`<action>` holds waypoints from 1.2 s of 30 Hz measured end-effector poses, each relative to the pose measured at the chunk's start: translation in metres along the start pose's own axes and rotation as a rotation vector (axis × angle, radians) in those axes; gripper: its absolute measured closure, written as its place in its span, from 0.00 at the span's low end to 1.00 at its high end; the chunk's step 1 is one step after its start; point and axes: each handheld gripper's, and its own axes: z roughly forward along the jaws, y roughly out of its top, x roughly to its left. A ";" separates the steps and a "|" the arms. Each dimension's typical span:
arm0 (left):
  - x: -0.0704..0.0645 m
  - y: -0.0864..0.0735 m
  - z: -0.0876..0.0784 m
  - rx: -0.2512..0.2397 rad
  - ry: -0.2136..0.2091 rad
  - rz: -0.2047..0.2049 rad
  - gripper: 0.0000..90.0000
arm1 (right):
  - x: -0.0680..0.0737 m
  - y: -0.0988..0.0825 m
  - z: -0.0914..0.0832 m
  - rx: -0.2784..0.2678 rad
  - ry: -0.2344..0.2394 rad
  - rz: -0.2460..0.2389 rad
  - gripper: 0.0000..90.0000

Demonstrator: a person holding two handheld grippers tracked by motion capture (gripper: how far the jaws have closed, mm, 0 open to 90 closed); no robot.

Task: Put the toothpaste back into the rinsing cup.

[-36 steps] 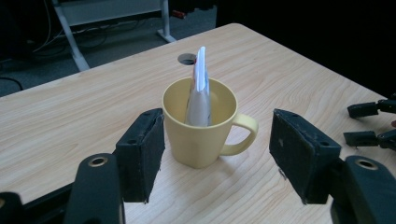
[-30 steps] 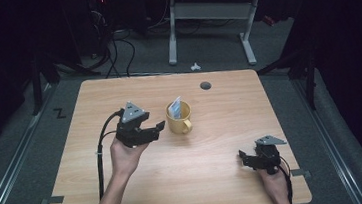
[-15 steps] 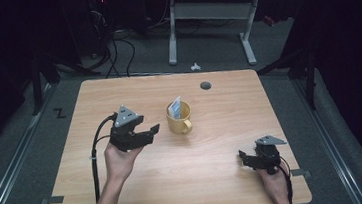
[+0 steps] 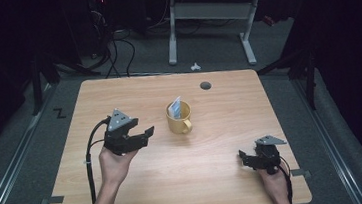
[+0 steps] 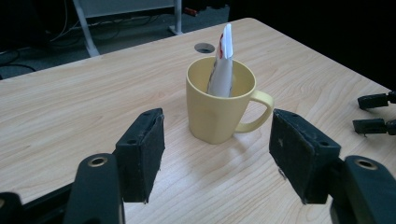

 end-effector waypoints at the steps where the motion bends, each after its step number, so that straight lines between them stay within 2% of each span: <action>1: 0.000 -0.001 0.000 -0.001 0.002 -0.001 0.40 | 0.000 0.000 0.000 0.000 0.000 -0.002 0.24; 23: 0.010 -0.021 -0.012 0.001 0.022 -0.045 0.40 | 0.000 0.000 0.000 0.000 0.000 0.000 0.24; 36: 0.016 -0.036 -0.012 0.014 0.039 -0.076 0.40 | 0.000 0.000 0.000 0.000 -0.001 0.000 0.24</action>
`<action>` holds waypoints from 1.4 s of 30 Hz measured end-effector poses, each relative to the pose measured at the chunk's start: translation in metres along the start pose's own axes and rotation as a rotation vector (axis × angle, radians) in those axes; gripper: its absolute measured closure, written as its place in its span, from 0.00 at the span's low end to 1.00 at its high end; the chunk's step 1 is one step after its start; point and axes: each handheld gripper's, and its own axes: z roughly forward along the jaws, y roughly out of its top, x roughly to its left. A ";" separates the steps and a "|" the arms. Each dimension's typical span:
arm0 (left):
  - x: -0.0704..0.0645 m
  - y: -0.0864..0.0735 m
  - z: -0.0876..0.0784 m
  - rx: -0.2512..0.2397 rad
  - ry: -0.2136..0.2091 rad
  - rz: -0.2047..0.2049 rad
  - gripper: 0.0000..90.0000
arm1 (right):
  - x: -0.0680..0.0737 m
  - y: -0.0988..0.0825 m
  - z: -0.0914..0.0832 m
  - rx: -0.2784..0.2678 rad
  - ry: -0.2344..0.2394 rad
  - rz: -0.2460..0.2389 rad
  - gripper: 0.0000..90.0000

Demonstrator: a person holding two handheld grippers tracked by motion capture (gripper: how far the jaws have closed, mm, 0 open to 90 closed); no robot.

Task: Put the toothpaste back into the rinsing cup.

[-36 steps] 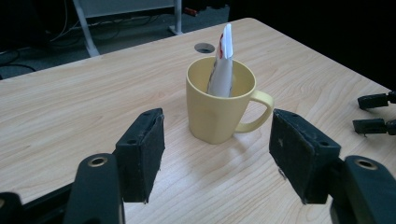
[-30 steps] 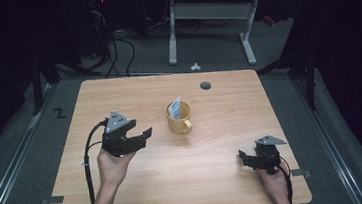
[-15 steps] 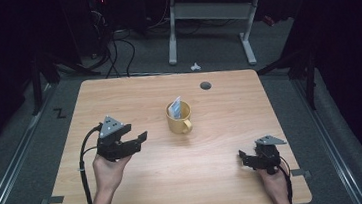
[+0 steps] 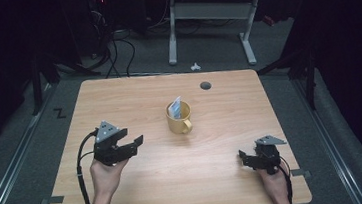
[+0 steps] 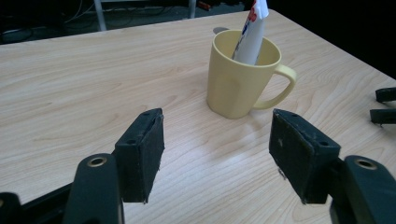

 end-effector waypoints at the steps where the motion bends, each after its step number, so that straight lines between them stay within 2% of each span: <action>1: 0.001 -0.001 0.000 0.002 0.001 -0.002 0.40 | 0.000 0.000 0.000 0.000 0.000 0.000 0.24; 42: 0.014 -0.043 0.016 0.080 0.055 -0.060 0.40 | 0.000 0.000 0.000 0.000 -0.001 0.001 0.24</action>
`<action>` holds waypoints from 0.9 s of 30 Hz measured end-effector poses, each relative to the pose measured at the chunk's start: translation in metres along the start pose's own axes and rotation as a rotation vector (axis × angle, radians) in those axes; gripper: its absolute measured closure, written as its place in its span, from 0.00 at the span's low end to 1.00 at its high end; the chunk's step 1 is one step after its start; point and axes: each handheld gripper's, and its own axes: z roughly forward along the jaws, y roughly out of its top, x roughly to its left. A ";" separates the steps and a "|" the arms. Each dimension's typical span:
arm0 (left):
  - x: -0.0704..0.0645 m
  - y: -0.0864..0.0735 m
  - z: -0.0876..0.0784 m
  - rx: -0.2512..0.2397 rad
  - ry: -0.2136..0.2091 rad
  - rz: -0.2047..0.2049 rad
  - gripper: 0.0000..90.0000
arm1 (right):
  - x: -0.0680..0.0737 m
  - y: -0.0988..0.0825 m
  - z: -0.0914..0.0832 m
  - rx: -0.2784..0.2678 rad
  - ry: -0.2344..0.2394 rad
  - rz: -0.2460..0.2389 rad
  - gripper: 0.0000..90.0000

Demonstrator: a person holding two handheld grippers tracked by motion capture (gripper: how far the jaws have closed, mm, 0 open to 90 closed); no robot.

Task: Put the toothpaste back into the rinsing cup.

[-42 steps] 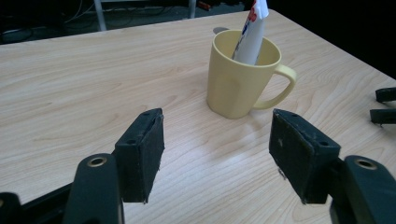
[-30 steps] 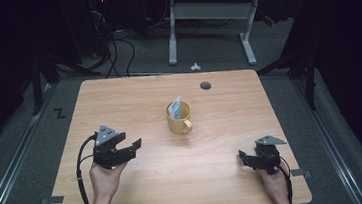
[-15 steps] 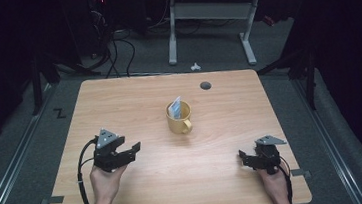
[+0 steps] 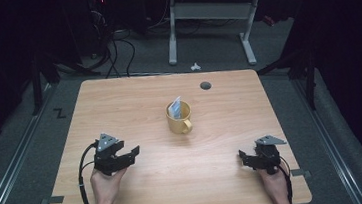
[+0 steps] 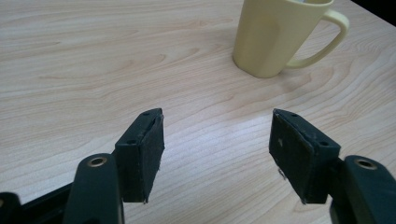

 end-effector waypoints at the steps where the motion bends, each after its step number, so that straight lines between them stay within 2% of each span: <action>1: 0.000 -0.001 0.001 0.003 0.005 0.001 0.40 | 0.000 0.000 0.000 0.000 0.000 0.001 0.24; 27: 0.009 -0.027 0.021 0.056 0.058 -0.033 0.40 | 0.000 0.000 0.000 0.000 0.000 0.000 0.24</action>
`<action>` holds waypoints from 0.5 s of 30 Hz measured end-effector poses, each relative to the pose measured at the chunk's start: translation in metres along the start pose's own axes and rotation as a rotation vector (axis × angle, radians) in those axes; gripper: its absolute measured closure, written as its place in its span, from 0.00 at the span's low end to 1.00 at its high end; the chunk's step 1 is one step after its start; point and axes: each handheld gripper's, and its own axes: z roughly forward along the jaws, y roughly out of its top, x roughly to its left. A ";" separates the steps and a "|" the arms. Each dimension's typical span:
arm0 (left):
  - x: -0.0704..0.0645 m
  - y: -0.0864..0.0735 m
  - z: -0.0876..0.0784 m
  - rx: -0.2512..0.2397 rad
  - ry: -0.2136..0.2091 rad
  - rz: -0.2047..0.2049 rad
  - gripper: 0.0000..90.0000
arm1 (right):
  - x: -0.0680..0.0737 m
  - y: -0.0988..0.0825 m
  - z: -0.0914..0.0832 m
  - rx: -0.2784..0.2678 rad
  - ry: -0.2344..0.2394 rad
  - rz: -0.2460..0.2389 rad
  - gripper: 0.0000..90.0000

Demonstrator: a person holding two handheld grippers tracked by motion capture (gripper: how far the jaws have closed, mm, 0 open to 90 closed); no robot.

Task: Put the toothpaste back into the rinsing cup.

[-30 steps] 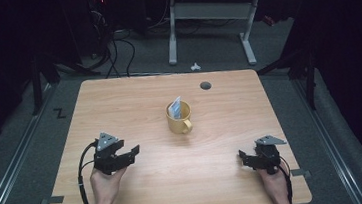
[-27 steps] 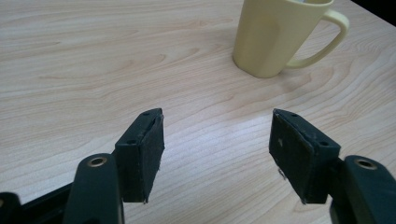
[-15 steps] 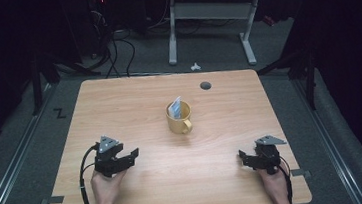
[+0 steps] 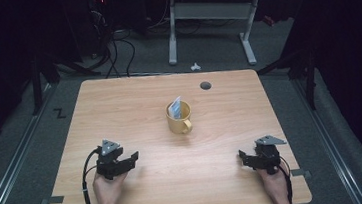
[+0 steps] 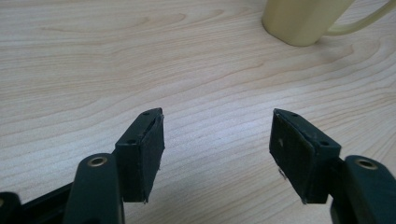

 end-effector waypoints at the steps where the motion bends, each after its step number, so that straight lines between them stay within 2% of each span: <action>1: 0.000 -0.001 0.001 0.002 0.004 0.002 0.40 | 0.000 0.000 0.000 0.000 0.000 0.000 0.24; 5: 0.001 -0.005 0.007 0.021 0.017 0.006 0.40 | 0.000 0.000 0.000 0.000 0.000 0.000 0.24; 15: 0.000 -0.011 0.017 0.021 0.057 0.011 0.40 | 0.000 0.000 0.000 0.000 0.000 -0.001 0.24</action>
